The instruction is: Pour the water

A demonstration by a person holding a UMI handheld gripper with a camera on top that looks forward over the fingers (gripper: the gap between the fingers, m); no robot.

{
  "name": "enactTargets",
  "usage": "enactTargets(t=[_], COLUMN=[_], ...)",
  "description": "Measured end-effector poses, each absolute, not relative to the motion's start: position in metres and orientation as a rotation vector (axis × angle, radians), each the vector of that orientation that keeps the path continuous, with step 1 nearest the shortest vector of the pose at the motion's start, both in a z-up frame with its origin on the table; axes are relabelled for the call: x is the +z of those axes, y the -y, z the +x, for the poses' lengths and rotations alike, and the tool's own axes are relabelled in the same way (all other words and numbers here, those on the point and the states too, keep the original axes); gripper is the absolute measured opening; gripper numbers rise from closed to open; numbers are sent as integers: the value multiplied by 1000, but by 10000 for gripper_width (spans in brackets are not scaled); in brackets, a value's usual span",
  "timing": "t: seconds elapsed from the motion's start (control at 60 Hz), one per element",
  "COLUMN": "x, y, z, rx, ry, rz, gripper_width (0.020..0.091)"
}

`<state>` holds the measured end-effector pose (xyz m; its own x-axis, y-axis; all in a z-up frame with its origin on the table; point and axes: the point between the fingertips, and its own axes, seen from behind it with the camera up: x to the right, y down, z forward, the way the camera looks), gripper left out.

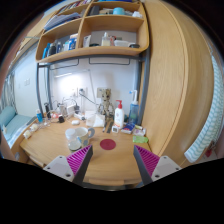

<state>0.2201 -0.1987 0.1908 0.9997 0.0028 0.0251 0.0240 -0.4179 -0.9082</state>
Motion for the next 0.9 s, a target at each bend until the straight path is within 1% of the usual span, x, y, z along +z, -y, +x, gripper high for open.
enactTargets(t=[0.033,0.083,0.167,0.183,0.217,0.317,0.383,0.45,0.683,0.75,0.8,0.833,0.9], x=[187,170,142,165,137,102,88,82,88,87,88,88,87], y=[203,207,212,212,212,208,198,183,121,106,98,93,85], z=[213,204,183,177,172,138,118,100,78,77,75,73,69], rx=[-13,18,77,85,100,123,137,151,68,54,60,69,90], ry=[21,31,64,78,94,159,179,188,198,196,188,182,161], rz=[-2005,-2002,-1981,-1977,-1974,-1911,-1879,-1845,-1715,-1697,-1681,-1677,-1673], gripper_width=[833,815,818,820,822,820,825,831,832,815,788,748,594])
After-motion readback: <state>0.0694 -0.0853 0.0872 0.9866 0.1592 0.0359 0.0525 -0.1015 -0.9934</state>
